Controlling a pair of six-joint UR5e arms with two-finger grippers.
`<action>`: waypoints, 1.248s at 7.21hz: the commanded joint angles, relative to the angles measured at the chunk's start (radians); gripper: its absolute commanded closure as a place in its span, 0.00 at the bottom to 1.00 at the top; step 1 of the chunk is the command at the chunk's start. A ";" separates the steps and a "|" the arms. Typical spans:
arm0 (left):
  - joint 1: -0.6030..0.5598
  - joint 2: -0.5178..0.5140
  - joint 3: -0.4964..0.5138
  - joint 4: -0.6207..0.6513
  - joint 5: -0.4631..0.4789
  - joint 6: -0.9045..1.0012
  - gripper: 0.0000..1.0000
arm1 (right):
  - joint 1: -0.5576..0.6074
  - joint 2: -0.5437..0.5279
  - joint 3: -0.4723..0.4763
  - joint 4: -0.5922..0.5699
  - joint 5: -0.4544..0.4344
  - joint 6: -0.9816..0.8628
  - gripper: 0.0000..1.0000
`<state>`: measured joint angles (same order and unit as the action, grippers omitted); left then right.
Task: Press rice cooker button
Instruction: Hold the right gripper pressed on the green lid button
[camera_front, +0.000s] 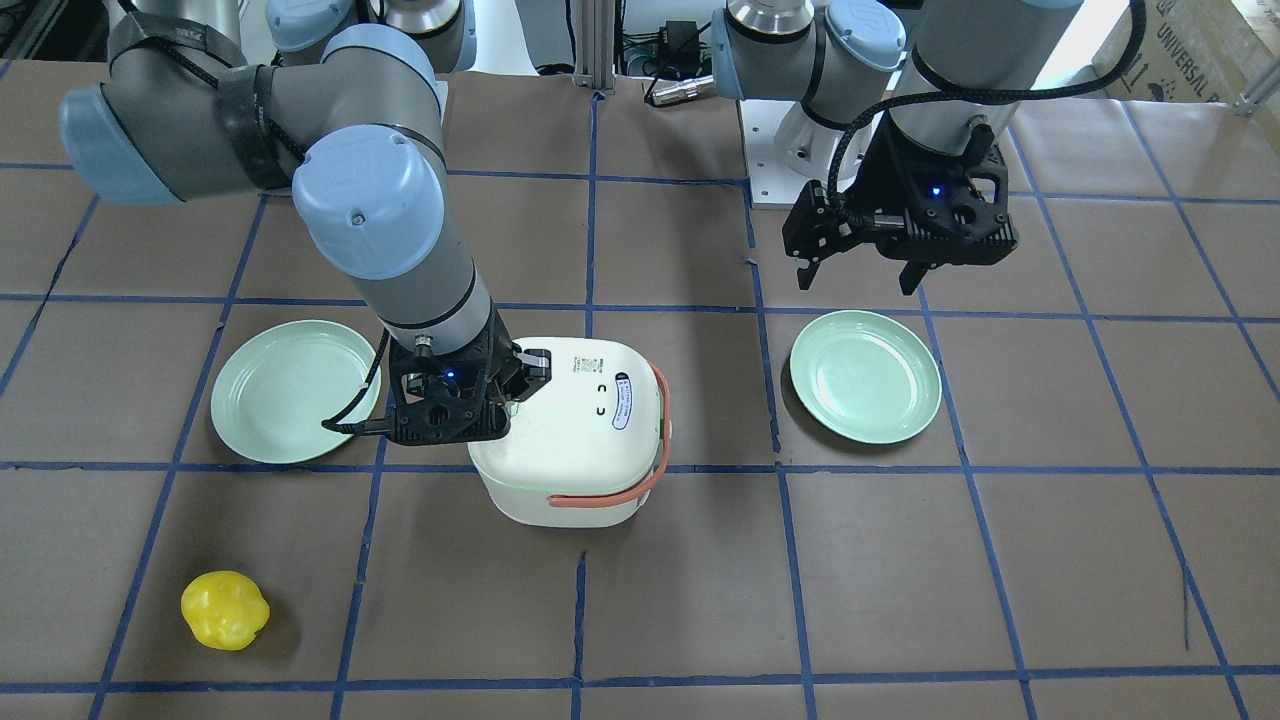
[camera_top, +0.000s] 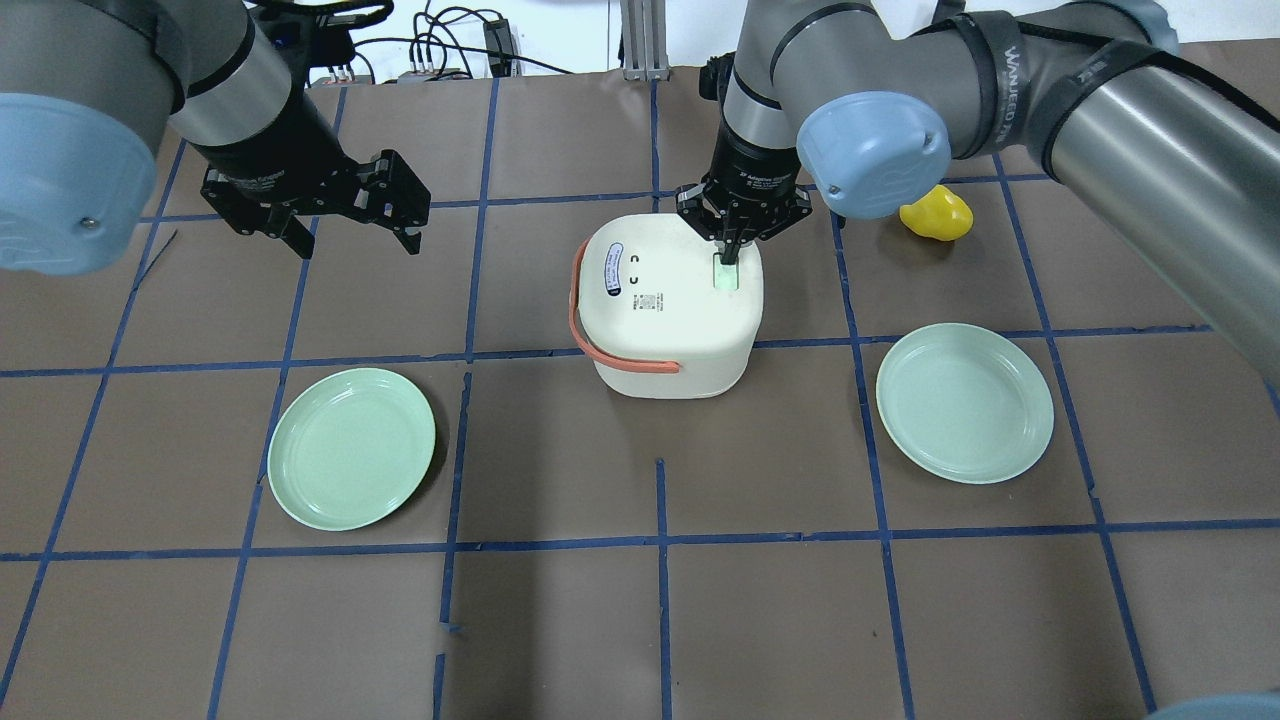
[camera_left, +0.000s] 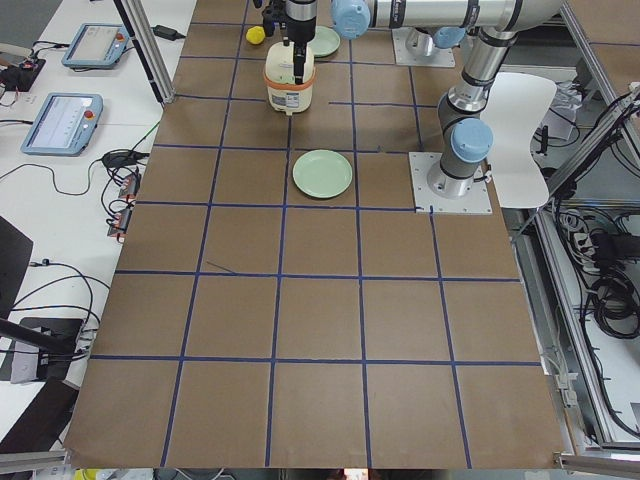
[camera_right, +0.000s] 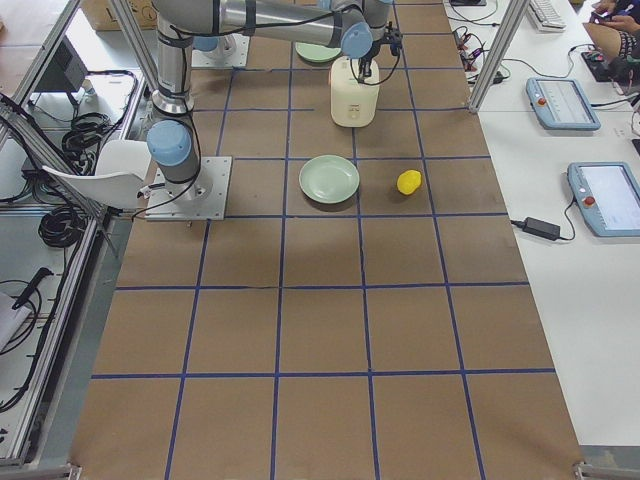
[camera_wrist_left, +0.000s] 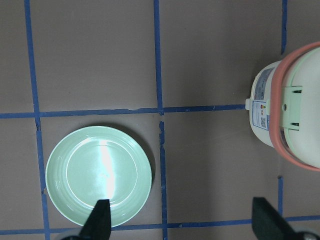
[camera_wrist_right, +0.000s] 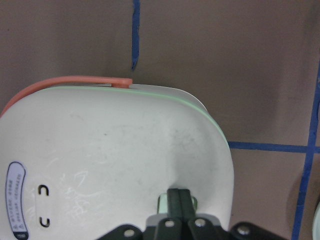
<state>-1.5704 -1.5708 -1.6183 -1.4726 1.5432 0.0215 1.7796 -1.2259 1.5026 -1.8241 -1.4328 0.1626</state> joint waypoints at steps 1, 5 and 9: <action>0.001 0.000 0.000 0.000 0.000 0.000 0.00 | 0.000 0.000 -0.011 0.002 -0.001 0.002 0.91; 0.001 0.000 0.000 0.000 0.000 0.000 0.00 | 0.001 -0.015 -0.019 0.009 -0.001 0.006 0.89; 0.000 0.000 0.000 0.000 0.000 0.000 0.00 | 0.014 -0.001 0.002 0.000 -0.001 0.005 0.89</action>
<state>-1.5707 -1.5708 -1.6184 -1.4726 1.5437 0.0215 1.7913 -1.2320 1.4999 -1.8219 -1.4342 0.1681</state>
